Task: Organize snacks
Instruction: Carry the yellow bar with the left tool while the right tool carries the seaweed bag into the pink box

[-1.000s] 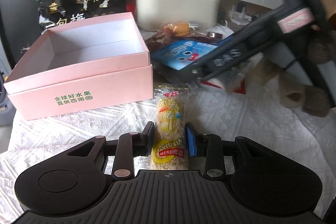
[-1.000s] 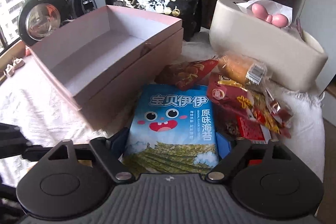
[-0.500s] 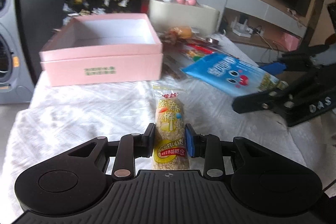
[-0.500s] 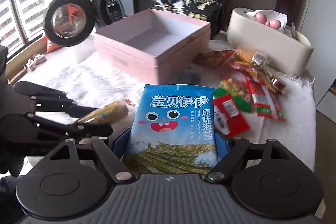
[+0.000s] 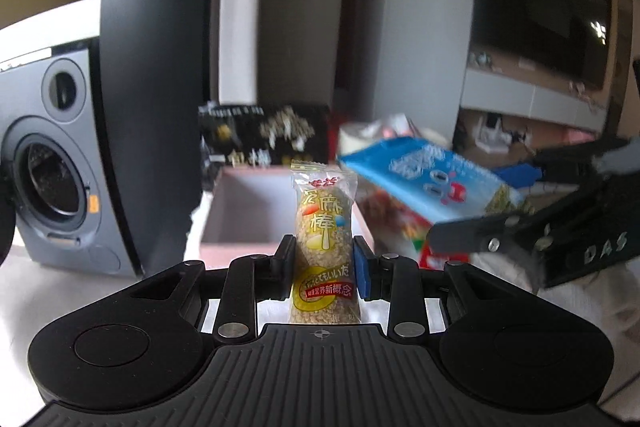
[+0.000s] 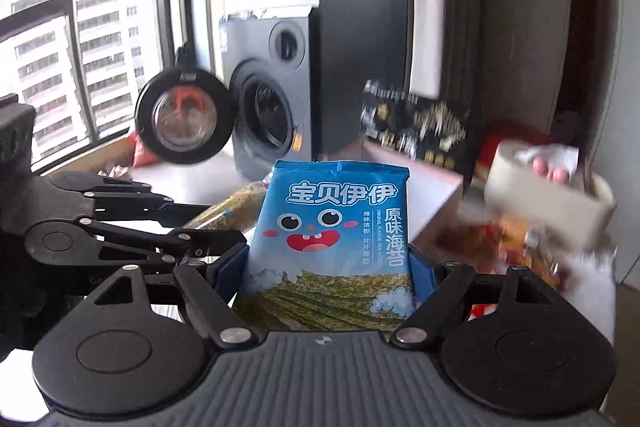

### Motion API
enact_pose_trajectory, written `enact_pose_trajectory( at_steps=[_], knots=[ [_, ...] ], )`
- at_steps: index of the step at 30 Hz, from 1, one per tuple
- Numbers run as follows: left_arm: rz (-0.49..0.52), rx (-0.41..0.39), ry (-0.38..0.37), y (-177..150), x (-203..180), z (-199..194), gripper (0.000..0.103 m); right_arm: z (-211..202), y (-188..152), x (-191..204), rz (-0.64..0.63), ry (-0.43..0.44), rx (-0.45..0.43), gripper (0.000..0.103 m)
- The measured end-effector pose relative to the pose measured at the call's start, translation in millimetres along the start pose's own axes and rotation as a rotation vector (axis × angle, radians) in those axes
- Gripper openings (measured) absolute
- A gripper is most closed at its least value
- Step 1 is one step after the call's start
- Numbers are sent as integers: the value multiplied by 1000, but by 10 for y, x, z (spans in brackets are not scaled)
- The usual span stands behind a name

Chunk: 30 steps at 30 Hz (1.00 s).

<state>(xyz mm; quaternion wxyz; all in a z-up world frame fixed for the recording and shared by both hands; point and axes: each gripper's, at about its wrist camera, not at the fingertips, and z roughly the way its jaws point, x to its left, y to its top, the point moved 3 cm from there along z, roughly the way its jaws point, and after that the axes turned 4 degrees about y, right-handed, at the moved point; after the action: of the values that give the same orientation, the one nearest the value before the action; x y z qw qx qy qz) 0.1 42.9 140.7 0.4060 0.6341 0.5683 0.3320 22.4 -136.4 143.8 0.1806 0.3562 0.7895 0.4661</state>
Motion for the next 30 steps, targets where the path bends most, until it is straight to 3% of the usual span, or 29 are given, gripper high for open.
enact_pose_trajectory(
  at_steps=[9, 15, 20, 30],
  knots=[
    [-18, 38, 49, 268, 306, 593, 34, 529, 441, -354, 101, -73, 22, 81],
    [8, 125, 32, 217, 416, 1240, 34, 1144, 454, -711, 154, -110, 135, 81],
    [32, 177, 46, 151, 539, 1667, 34, 1690, 345, -943, 248, -91, 231, 81],
    [31, 205, 49, 49, 697, 1944, 34, 2451, 239, -1173, 306, -82, 268, 83]
  ],
)
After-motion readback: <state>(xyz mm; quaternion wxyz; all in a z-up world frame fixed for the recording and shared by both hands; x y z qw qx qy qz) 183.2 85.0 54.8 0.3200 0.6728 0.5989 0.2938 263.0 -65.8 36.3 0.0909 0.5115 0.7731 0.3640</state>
